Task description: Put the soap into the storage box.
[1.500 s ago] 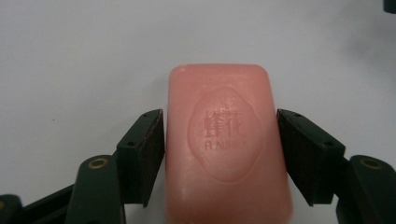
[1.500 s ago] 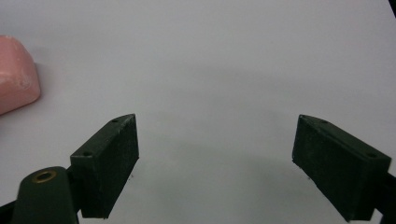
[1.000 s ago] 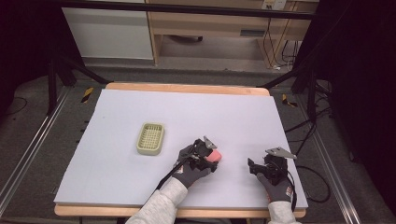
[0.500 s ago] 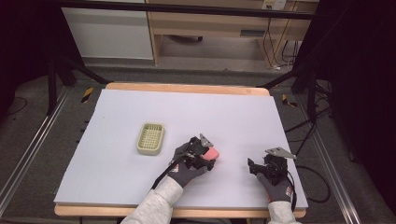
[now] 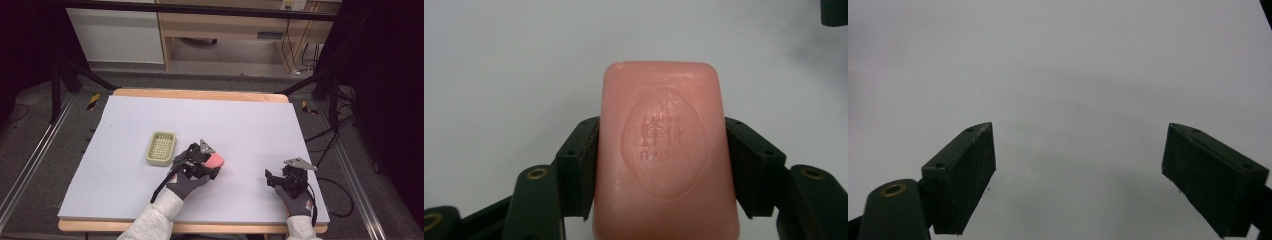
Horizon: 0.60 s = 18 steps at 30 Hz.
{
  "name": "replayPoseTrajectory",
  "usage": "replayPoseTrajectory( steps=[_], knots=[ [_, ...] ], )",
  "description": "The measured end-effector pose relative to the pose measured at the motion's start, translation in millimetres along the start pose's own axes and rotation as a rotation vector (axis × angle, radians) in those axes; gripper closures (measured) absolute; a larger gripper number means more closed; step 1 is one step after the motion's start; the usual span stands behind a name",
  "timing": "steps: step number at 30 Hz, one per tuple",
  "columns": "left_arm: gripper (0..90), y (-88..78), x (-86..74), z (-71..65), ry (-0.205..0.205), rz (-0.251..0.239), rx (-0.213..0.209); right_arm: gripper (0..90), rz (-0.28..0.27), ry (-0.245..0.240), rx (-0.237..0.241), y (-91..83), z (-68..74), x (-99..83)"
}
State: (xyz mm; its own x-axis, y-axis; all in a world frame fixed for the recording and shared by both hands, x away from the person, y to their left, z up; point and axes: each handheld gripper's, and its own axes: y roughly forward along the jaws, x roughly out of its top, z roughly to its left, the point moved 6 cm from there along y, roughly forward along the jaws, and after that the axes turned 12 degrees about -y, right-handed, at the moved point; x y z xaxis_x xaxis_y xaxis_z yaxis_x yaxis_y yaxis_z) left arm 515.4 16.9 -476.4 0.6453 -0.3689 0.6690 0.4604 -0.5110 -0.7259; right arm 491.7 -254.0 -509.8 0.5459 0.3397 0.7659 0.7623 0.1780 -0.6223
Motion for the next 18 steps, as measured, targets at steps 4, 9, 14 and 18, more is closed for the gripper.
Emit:
replayPoseTrajectory(
  steps=[4, 9, 14, 18],
  knots=[
    [37.2, -10.4, 0.4, 5.4, 0.0, -0.01, 0.004, 13.7, 0.001, 0.0, -0.004, 0.0, 0.2, 0.0],
    [37.2, -23.5, -1.5, 15.0, -0.012, -0.024, 0.011, 13.7, -0.001, -0.011, -0.005, 0.2, 0.2, 0.1],
    [37.2, -32.5, -5.6, 25.7, -0.021, -0.032, 0.029, 13.7, 0.0, -0.007, -0.008, 0.2, 0.5, 0.2],
    [37.2, -38.2, -11.9, 33.0, -0.033, -0.038, 0.034, 13.6, 0.004, -0.012, -0.006, 1.0, 1.5, -0.2]
  ],
)
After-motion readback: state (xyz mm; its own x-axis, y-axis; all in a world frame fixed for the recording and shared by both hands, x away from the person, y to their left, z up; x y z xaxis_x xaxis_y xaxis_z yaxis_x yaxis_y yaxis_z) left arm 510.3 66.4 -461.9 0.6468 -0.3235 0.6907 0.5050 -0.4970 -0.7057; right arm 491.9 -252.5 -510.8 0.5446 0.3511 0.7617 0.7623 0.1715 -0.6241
